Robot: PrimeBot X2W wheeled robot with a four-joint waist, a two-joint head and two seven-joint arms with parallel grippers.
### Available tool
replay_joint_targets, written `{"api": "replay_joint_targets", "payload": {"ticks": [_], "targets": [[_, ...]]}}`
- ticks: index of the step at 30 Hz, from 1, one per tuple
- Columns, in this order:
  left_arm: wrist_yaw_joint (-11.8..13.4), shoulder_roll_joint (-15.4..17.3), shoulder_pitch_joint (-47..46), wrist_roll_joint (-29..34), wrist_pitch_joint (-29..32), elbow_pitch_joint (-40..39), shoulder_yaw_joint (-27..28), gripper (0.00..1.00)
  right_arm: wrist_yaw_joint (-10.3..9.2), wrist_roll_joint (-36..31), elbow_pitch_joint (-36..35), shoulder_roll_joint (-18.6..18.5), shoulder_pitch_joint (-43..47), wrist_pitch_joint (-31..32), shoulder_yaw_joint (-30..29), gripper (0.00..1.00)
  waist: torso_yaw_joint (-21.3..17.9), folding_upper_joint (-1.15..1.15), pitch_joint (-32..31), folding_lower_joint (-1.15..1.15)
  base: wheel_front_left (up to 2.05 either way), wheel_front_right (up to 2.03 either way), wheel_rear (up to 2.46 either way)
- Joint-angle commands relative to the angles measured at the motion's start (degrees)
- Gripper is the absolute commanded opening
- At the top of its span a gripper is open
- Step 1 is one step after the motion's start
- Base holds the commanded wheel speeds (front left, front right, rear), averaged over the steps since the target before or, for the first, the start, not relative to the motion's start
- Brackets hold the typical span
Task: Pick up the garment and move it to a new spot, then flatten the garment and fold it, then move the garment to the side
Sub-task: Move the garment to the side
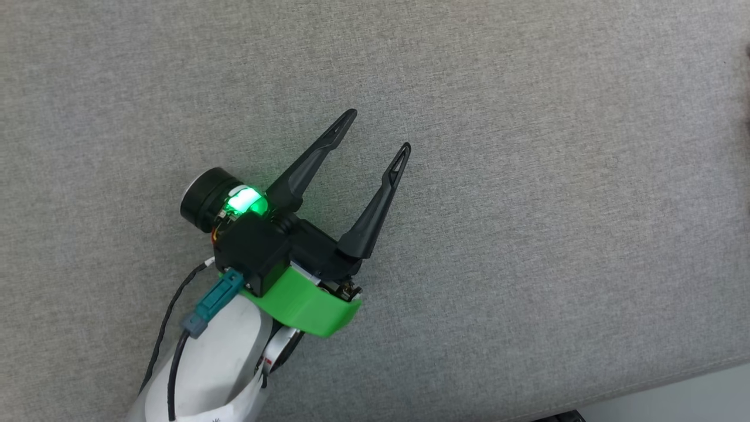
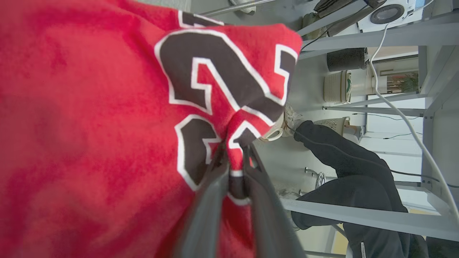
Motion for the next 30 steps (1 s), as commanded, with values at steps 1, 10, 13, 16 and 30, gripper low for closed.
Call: {"api": "replay_joint_targets", "payload": {"ticks": [1, 10, 13, 16, 30], "targets": [[-0.2, -0.1, -0.9, 0.2, -0.3, 0.2, -0.1, 1.00, -0.11, -0.7, 0.7, 0.6, -1.6, -0.8, -0.6, 1.00, 0.3, 0.00, -0.5, -0.01, 0.00, 0.00, 0.00], [-0.2, -2.4, 1.2, -1.9, -0.3, 3.0, 1.6, 1.00, -0.11, -3.1, 2.9, 3.4, -3.6, -5.2, -1.1, 1.00, 2.4, 0.00, -8.2, -0.01, 0.00, 0.00, 0.00], [-0.2, -3.9, 3.5, -3.6, -0.3, 4.2, 4.6, 1.00, -0.11, -1.5, 0.9, 5.7, -3.6, -7.6, -1.3, 1.00, 3.6, 0.00, -12.7, -0.01, 0.00, 0.00, 0.00], [-0.2, -4.9, 6.3, -4.4, -0.3, 5.4, 7.7, 1.00, -0.11, 0.6, -2.4, 8.5, -3.1, -9.5, -1.0, 1.00, 4.5, 0.00, -17.1, -0.01, 0.00, 0.00, 0.00], [-0.2, -8.4, 15.0, -4.6, -0.3, 9.3, 16.8, 1.00, -0.11, 14.2, -24.0, 22.1, 12.0, -12.8, -4.6, 1.00, 10.8, 0.00, -29.5, -0.01, 0.00, 0.00, 0.00]]}}
